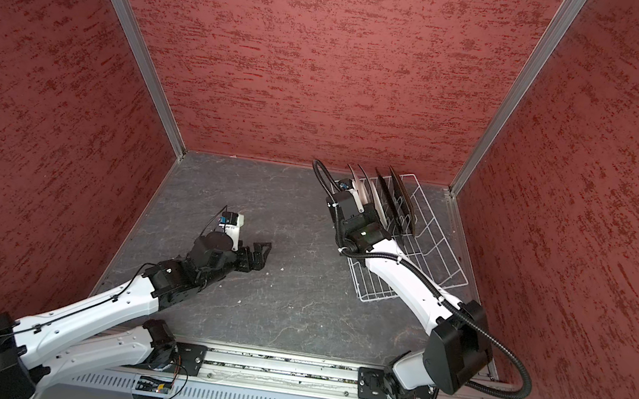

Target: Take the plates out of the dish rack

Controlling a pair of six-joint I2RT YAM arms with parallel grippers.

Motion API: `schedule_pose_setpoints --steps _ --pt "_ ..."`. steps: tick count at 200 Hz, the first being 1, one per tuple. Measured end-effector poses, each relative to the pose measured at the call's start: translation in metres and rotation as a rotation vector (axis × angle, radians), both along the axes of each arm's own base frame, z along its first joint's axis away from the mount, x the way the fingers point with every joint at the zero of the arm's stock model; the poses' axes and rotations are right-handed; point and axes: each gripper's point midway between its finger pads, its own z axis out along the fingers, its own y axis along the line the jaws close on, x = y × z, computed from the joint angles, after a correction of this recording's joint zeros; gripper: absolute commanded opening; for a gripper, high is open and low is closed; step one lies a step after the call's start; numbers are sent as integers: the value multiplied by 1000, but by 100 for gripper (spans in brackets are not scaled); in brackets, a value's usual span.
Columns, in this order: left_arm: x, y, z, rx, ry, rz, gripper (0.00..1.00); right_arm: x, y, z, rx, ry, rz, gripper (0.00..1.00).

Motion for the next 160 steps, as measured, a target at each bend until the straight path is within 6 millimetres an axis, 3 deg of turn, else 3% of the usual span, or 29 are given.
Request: schedule_pose_setpoints --steps 160 --pt "-1 -7 -8 -6 27 -5 100 -12 7 38 52 -114 53 0"
